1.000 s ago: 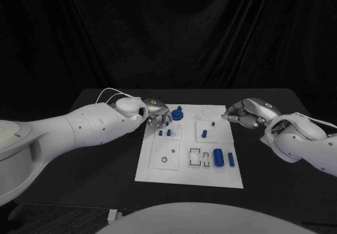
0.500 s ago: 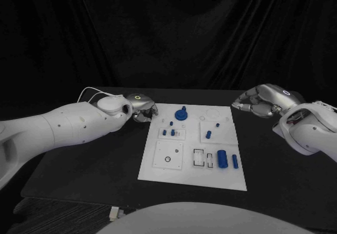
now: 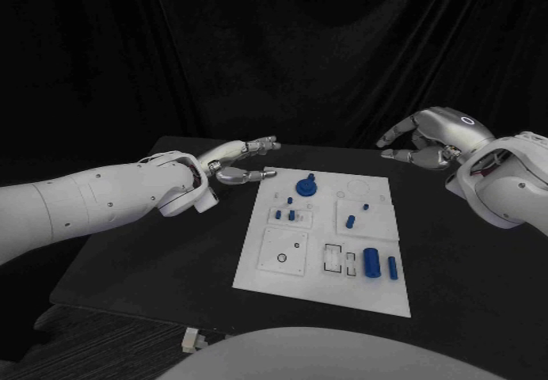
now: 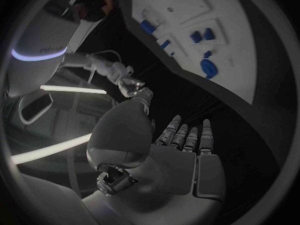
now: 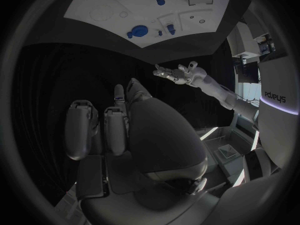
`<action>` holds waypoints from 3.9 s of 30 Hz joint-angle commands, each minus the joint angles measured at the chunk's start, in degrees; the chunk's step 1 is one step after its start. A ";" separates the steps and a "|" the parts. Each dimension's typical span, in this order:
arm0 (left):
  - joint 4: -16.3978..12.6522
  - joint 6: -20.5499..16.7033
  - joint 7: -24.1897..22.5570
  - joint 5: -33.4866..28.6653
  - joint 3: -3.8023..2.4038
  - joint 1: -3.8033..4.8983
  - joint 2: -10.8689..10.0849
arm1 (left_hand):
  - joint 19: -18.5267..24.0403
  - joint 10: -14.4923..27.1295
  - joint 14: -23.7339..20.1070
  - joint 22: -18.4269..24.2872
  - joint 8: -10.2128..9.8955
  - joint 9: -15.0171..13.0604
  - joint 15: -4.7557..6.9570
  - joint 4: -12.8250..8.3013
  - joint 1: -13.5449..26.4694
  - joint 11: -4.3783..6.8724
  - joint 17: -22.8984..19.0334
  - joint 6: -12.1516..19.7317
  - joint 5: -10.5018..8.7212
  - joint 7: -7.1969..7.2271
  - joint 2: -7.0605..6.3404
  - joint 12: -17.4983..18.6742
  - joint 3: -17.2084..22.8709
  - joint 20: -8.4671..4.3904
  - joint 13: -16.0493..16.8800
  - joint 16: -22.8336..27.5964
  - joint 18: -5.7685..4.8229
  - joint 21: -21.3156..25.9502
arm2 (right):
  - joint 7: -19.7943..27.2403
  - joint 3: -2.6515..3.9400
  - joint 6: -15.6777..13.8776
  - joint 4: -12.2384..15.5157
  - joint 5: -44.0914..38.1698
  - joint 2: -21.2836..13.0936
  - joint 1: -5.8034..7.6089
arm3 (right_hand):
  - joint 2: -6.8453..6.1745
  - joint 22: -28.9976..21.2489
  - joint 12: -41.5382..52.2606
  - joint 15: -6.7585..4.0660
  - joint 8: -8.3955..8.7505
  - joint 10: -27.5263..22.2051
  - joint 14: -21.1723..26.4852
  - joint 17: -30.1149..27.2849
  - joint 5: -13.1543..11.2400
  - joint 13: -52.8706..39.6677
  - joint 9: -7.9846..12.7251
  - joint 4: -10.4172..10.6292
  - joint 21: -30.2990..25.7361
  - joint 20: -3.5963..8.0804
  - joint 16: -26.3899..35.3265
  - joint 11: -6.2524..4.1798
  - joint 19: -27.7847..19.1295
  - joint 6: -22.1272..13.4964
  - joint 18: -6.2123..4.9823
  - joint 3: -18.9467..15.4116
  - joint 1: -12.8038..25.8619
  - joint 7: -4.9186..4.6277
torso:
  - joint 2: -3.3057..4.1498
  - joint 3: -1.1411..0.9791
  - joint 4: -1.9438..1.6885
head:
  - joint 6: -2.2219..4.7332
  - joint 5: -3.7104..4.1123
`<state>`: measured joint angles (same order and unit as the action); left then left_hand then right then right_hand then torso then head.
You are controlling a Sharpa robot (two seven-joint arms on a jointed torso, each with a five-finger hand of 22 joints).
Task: Assemble the parts on the task board
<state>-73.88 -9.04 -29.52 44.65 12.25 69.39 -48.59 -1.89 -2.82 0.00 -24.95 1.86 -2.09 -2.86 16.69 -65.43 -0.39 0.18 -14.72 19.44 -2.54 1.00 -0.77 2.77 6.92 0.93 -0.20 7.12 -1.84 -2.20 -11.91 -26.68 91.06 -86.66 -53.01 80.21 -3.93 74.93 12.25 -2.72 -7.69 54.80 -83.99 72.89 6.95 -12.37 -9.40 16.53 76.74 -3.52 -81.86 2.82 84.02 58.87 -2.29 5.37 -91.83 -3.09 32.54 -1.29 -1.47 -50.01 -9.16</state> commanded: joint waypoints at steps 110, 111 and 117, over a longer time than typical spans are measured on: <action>-9.17 18.86 -13.16 -40.29 0.00 -3.21 -4.82 | 1.30 1.35 0.00 22.36 -0.60 0.87 -3.19 -1.93 -12.69 -1.62 -0.18 7.28 10.41 6.17 10.58 -0.05 -14.76 5.83 -0.34 0.20 3.20 1.25 | 7.89 0.03 12.48 -24.79 -17.14 15.16 -13.43 | -5.96 10.38 -0.75 -1.17 -1.38 11.02 -2.73 -0.53 6.21 7.75 0.29 -8.69 -3.39 1.19 1.13 -0.92 1.13 3.65 -1.26 17.89 7.86 -1.55 | 0.17 0.31 -0.31 | 0.01 4.32; -9.17 18.86 -13.13 -40.29 0.00 -3.22 -4.82 | 1.30 1.34 0.00 22.35 -0.59 0.86 -3.23 -1.93 -12.73 -1.63 -0.18 7.23 10.50 6.13 10.60 -0.06 -14.74 5.86 -0.34 0.20 3.20 1.25 | 7.85 0.03 11.90 -24.82 -17.14 15.17 -13.46 | -5.71 10.39 -0.51 -1.22 -1.91 11.65 -2.73 -0.54 6.32 7.66 -0.19 -9.04 -3.36 1.23 1.14 -1.01 1.13 4.40 -1.25 17.95 7.69 -1.59 | 0.15 0.31 -0.31 | 0.01 4.25; -9.12 18.91 -12.78 -40.29 0.00 -3.27 -4.78 | 1.19 1.28 0.02 22.07 -0.55 0.83 -3.44 -1.93 -12.89 -1.70 -0.16 7.05 10.85 5.86 10.78 -0.17 -14.63 6.03 -0.31 0.16 3.19 1.17 | 7.26 0.03 8.31 -24.87 -17.14 15.12 -13.56 | -4.75 10.39 -0.07 -1.21 -3.41 13.70 -2.76 -0.47 5.35 7.51 -2.10 -10.07 -3.37 1.28 1.16 -1.06 1.13 6.04 -1.24 17.76 7.70 -1.82 | 0.16 0.32 -0.30 | 0.01 4.07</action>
<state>-82.96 9.07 -38.80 4.77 12.30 66.21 -53.49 -0.75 -1.44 0.03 -2.81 0.95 -1.17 -5.95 15.08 -77.88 -1.86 0.10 -7.70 30.16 3.78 11.86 -0.60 -11.98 12.62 0.57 -0.21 9.77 -0.41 5.83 -11.74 -15.61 66.42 -103.23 -37.80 67.04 -9.58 74.93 11.99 -3.54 -10.92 68.26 -83.99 72.37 12.47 -4.77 -10.71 6.84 73.55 -2.46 -80.98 1.71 84.05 64.71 -3.14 23.17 -84.13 -4.88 32.70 -0.97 -1.79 -50.01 -5.03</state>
